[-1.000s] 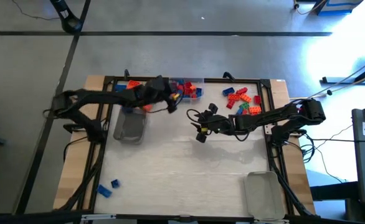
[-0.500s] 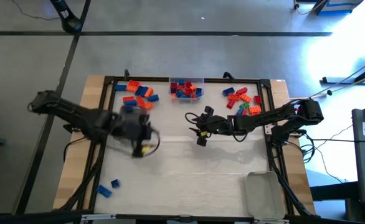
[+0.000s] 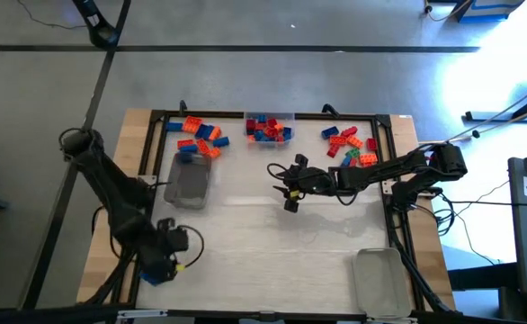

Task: Sort blocks by size
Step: Put the blue 4 stud game piece into the transparent bin

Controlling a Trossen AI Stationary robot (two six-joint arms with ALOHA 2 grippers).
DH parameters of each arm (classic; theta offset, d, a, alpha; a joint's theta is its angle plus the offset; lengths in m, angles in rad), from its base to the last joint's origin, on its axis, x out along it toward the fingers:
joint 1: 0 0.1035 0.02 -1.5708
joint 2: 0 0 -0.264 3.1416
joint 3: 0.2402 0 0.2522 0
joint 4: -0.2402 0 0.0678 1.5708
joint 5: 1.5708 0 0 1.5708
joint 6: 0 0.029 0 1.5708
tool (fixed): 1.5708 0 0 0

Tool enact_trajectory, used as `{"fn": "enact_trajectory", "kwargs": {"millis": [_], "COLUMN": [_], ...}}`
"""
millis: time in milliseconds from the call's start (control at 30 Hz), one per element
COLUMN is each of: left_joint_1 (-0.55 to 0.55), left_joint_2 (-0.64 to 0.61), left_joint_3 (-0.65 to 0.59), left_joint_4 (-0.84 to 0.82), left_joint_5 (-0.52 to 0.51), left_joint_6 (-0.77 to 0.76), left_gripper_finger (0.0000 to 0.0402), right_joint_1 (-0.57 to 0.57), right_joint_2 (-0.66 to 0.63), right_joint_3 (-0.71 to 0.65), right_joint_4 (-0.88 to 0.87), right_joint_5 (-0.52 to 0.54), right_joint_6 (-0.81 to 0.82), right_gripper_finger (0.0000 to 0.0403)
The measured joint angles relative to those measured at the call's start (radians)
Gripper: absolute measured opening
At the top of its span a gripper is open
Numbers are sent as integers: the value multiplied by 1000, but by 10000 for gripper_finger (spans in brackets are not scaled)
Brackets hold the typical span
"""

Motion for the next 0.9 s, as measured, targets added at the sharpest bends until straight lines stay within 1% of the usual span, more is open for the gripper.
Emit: {"fn": "enact_trajectory", "kwargs": {"millis": [133, 233, 333, 567, 700, 833, 900], "left_joint_1": [-74, -105, -123, -130, -130, -130, -130], "left_joint_2": [83, 141, 188, 247, 271, 274, 274], "left_joint_3": [0, 0, -1, -1, -19, -52, -69], "left_joint_4": [-3, -4, 1, 1, 13, 76, 66], "left_joint_5": [80, 134, 166, 175, 190, 191, 190], "left_joint_6": [-199, -273, -308, -330, -341, -349, -354], "left_gripper_finger": [249, 249, 249, 249, 249, 249, 249], "right_joint_1": [0, 0, 0, 0, 0, 0, 0], "right_joint_2": [0, 0, 0, 0, 0, 0, 0], "right_joint_3": [0, 0, 0, 0, 0, 0, 0], "right_joint_4": [0, 0, 4, 5, 6, 6, 6], "right_joint_5": [0, 0, 1, 1, 1, 0, 0], "right_joint_6": [0, -1, -16, -23, -23, -23, -23], "right_gripper_finger": [193, 193, 193, 193, 193, 193, 193]}}
